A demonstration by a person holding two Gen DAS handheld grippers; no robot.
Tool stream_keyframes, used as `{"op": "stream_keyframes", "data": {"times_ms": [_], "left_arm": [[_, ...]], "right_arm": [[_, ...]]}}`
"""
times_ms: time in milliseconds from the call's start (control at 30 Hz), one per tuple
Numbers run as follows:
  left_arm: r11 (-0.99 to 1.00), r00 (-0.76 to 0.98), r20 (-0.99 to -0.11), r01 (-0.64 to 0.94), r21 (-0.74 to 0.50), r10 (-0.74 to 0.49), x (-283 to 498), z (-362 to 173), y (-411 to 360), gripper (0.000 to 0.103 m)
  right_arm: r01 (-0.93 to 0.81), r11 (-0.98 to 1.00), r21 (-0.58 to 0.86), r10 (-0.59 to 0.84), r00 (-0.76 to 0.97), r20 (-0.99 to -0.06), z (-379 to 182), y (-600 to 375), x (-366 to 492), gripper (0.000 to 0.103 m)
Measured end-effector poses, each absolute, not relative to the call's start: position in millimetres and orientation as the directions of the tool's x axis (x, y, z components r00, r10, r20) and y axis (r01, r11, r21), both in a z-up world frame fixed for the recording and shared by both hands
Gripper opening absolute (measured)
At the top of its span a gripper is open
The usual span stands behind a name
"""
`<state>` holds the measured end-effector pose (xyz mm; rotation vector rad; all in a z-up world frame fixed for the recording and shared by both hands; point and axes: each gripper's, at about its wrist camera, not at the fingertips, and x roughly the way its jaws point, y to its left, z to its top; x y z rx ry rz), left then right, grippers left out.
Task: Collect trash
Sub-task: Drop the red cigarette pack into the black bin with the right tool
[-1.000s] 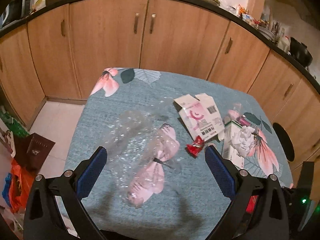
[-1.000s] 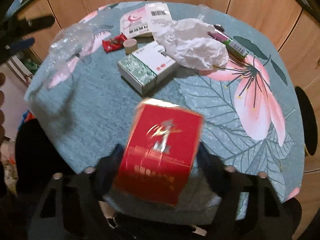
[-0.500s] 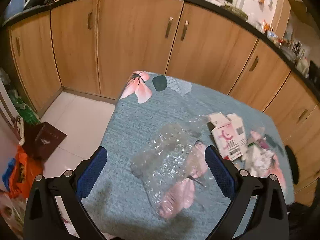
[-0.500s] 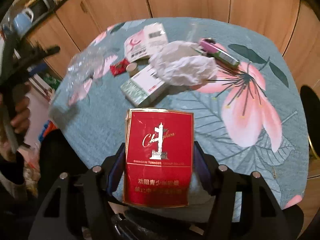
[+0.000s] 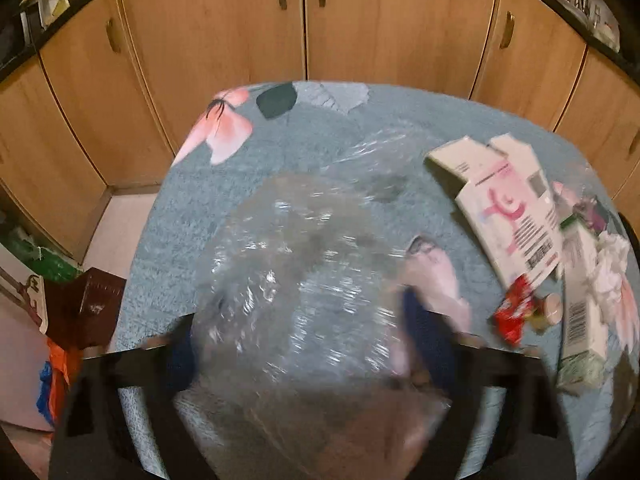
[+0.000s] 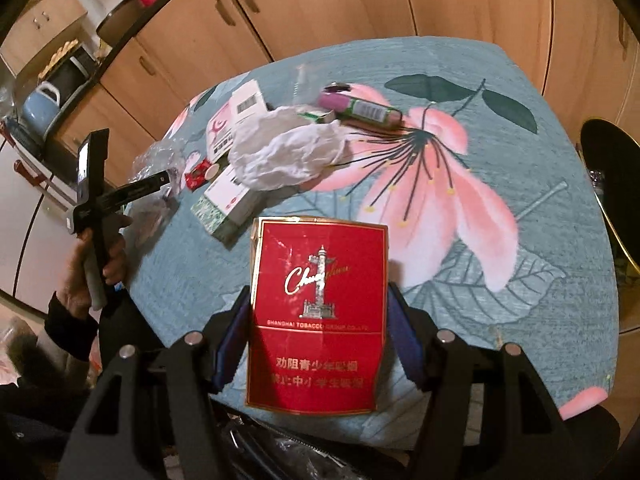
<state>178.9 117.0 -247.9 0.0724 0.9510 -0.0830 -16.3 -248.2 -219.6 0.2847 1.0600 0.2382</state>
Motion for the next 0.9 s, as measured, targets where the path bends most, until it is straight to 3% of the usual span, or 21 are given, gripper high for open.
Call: {"op": "stream_keyframes", "data": {"times_ms": [33, 133, 367, 500, 733, 900], "left_arm": [[0.994, 0.559, -0.826, 0.109, -0.011, -0.070, 180, -243, 116, 0.006], [0.989, 0.561, -0.815, 0.055, -0.139, -0.146, 181, -236, 122, 0.005], [0.995, 0.641, -0.762, 0.079, -0.059, -0.096, 159, -198, 87, 0.005], [0.982, 0.687, -0.710, 0.189, -0.033, -0.156, 143, -163, 44, 0.005], [0.911, 0.655, -0.675, 0.407, -0.062, -0.339, 125, -123, -53, 0.005], [0.848, 0.598, -0.672, 0.523, -0.087, -0.438, 116, -109, -120, 0.006]], "right_arm": [[-0.057, 0.937, 0.344, 0.329, 0.475, -0.816, -219, -249, -16, 0.064], [-0.058, 0.930, 0.364, 0.344, 0.492, -0.799, -216, -252, -15, 0.064], [-0.044, 0.913, 0.406, 0.367, 0.524, -0.769, -209, -272, -12, 0.064], [0.000, 0.901, 0.434, 0.355, 0.576, -0.737, -195, -305, -14, 0.064], [0.189, 0.896, 0.403, 0.162, 0.705, -0.691, -160, -426, -24, 0.064], [0.337, 0.899, 0.281, -0.009, 0.654, -0.757, -179, -518, -2, 0.064]]}}
